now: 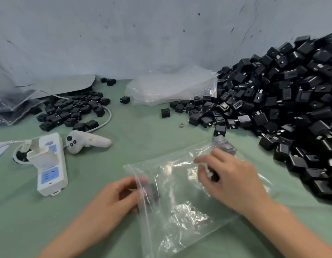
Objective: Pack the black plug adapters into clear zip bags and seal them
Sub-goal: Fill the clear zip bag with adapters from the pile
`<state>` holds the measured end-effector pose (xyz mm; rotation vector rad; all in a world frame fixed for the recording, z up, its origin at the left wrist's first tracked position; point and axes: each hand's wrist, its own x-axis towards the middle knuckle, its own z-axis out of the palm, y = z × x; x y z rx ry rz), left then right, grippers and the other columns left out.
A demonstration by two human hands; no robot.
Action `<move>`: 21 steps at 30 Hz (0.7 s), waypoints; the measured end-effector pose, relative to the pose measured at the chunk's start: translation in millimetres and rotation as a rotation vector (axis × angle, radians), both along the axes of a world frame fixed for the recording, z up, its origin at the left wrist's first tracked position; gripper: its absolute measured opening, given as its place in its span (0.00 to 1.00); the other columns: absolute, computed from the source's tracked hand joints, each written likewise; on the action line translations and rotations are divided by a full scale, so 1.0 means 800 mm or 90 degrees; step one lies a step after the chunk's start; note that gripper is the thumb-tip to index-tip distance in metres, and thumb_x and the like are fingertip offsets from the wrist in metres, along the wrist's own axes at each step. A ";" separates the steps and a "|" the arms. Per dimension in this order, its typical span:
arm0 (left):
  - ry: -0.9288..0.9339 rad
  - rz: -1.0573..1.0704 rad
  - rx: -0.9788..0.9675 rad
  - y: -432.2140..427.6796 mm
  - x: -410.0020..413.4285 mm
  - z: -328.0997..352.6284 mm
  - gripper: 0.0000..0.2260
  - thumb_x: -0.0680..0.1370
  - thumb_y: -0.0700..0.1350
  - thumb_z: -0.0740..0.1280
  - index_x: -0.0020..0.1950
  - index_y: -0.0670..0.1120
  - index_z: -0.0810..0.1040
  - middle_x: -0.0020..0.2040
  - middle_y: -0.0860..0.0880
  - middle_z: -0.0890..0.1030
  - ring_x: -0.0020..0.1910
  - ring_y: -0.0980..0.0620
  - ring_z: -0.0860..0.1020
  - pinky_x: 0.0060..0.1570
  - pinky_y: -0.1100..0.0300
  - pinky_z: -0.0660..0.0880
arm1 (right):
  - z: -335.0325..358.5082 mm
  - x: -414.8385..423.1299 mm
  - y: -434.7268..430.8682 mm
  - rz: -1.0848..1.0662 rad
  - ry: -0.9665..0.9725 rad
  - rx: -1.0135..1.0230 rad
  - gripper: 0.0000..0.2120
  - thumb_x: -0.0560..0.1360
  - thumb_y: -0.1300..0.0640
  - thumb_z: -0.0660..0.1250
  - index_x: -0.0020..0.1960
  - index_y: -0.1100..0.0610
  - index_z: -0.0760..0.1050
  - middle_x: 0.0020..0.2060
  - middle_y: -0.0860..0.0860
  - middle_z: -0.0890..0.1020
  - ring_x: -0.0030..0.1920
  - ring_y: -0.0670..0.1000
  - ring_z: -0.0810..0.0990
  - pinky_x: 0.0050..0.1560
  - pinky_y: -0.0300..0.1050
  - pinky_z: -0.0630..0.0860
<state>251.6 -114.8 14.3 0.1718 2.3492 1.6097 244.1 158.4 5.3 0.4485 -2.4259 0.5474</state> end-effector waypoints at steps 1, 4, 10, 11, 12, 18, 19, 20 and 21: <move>0.072 -0.006 -0.066 0.004 0.001 -0.006 0.13 0.73 0.58 0.69 0.55 0.56 0.83 0.50 0.57 0.86 0.51 0.58 0.83 0.52 0.66 0.77 | -0.003 0.001 -0.005 0.026 0.013 0.060 0.11 0.78 0.52 0.63 0.50 0.49 0.84 0.37 0.43 0.79 0.31 0.43 0.76 0.23 0.42 0.72; 0.374 -0.047 -0.331 0.002 0.005 -0.012 0.09 0.79 0.62 0.63 0.56 0.63 0.79 0.52 0.66 0.79 0.55 0.69 0.73 0.56 0.79 0.64 | -0.010 0.004 -0.015 0.081 0.027 0.110 0.11 0.75 0.52 0.64 0.52 0.48 0.84 0.35 0.45 0.77 0.30 0.46 0.76 0.22 0.38 0.65; 0.461 -0.164 -0.361 -0.013 0.005 -0.017 0.21 0.81 0.62 0.56 0.63 0.52 0.80 0.60 0.61 0.78 0.63 0.62 0.72 0.63 0.72 0.65 | -0.014 0.006 -0.021 0.113 0.021 0.129 0.14 0.75 0.50 0.65 0.59 0.47 0.82 0.36 0.45 0.76 0.29 0.48 0.75 0.23 0.39 0.63; 0.471 -0.176 -0.384 -0.010 0.003 -0.019 0.22 0.81 0.62 0.57 0.64 0.51 0.80 0.60 0.60 0.79 0.63 0.60 0.73 0.63 0.68 0.66 | -0.013 0.006 -0.023 0.118 0.015 0.129 0.15 0.76 0.50 0.65 0.60 0.47 0.81 0.37 0.45 0.76 0.30 0.48 0.75 0.23 0.39 0.64; 0.489 -0.190 -0.422 -0.005 0.001 -0.019 0.22 0.80 0.61 0.58 0.65 0.50 0.79 0.60 0.58 0.80 0.62 0.58 0.73 0.63 0.64 0.67 | -0.012 0.006 -0.025 0.124 0.010 0.128 0.15 0.76 0.50 0.64 0.61 0.47 0.81 0.37 0.45 0.76 0.30 0.48 0.75 0.22 0.39 0.64; 0.612 -0.282 -0.615 0.034 -0.023 -0.009 0.12 0.78 0.51 0.60 0.55 0.49 0.80 0.50 0.50 0.80 0.53 0.46 0.78 0.61 0.55 0.66 | -0.013 0.015 -0.050 0.168 -0.014 0.147 0.16 0.79 0.48 0.61 0.62 0.49 0.79 0.44 0.45 0.80 0.35 0.47 0.77 0.24 0.44 0.72; 0.603 -0.305 -0.613 0.040 -0.029 -0.005 0.12 0.78 0.50 0.60 0.55 0.49 0.79 0.51 0.50 0.80 0.52 0.47 0.77 0.61 0.55 0.66 | -0.012 0.015 -0.051 0.163 -0.018 0.138 0.17 0.79 0.48 0.61 0.63 0.50 0.78 0.45 0.45 0.81 0.36 0.47 0.78 0.24 0.44 0.72; 0.596 -0.327 -0.592 0.045 -0.035 -0.007 0.11 0.78 0.49 0.60 0.56 0.49 0.78 0.52 0.51 0.79 0.53 0.48 0.76 0.60 0.57 0.67 | -0.010 0.015 -0.051 0.158 -0.019 0.129 0.17 0.79 0.48 0.60 0.64 0.51 0.78 0.46 0.46 0.81 0.36 0.47 0.79 0.24 0.45 0.73; 0.564 -0.334 -0.584 0.047 -0.042 -0.015 0.11 0.79 0.48 0.60 0.58 0.49 0.77 0.56 0.52 0.78 0.56 0.50 0.74 0.61 0.58 0.67 | -0.008 0.014 -0.051 0.157 -0.019 0.122 0.18 0.79 0.48 0.60 0.64 0.52 0.78 0.47 0.46 0.81 0.36 0.48 0.79 0.24 0.45 0.73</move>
